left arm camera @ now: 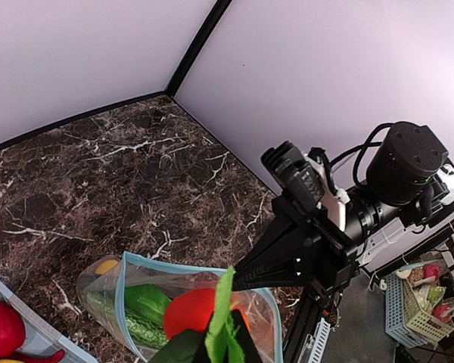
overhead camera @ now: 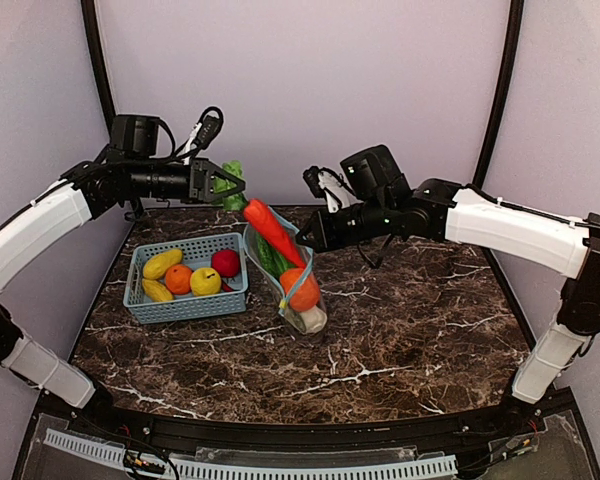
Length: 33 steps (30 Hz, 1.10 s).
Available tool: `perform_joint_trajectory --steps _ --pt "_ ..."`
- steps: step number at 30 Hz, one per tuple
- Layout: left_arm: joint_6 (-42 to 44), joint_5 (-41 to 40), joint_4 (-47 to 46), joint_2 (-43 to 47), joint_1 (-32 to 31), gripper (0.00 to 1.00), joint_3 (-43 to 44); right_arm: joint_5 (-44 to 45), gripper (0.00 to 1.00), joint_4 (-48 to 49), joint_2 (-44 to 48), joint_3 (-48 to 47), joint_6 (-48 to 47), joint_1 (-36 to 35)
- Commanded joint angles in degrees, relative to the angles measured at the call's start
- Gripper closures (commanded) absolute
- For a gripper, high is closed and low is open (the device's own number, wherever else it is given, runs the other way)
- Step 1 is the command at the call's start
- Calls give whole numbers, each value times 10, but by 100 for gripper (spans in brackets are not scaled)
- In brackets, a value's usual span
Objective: Place the food in the zip-top bag and seal the zipper
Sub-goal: Place the fake vegetable in the zipper food storage bag.
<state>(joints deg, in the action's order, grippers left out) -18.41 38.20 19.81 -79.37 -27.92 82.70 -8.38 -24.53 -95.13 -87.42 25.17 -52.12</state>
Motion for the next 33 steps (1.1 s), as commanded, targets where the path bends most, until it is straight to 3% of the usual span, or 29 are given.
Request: perform_joint_trajectory --steps 1,15,33 --pt "18 -18 -17 -6 -10 99 -24 -8 100 28 1 -18 0 4" --pt "51 -59 -3 -28 -14 99 -34 -7 100 27 0 -19 2 4" --pt "144 -263 86 -92 -133 99 12 -9 100 26 -6 -24 2 3"
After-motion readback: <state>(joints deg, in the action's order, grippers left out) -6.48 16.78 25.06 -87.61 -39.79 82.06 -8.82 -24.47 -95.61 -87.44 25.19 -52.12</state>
